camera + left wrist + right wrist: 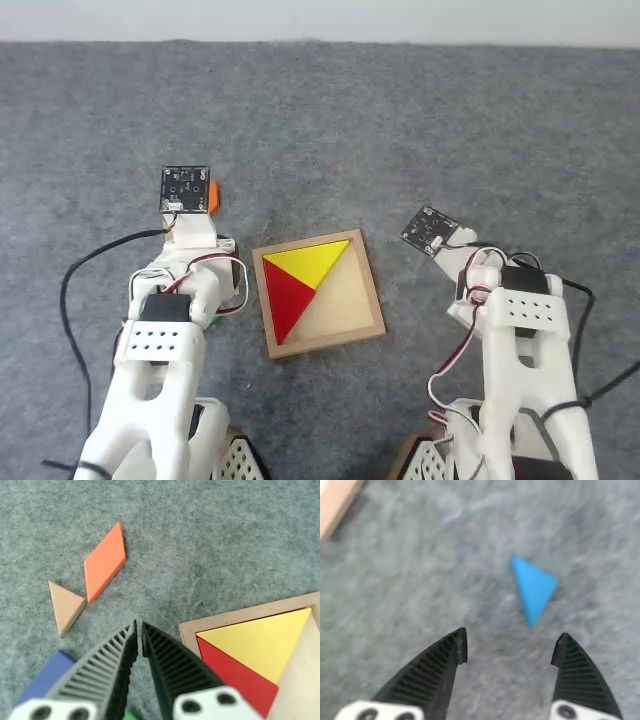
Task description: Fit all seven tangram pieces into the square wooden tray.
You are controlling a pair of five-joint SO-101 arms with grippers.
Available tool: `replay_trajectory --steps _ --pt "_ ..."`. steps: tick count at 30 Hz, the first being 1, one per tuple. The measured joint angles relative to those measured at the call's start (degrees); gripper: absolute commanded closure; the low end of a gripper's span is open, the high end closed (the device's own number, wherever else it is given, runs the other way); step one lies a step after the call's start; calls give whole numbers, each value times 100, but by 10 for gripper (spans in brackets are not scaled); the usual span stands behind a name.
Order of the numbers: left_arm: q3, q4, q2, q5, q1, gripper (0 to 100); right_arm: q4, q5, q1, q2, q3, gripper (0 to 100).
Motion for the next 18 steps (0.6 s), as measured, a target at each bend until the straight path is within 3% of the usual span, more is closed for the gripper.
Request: replay_trajectory --steps 9,18 --pt "0 0 0 0 0 987 -985 -651 -132 316 44 721" --pt "0 44 0 0 0 987 -1204 -1231 -114 2637 -1029 721"
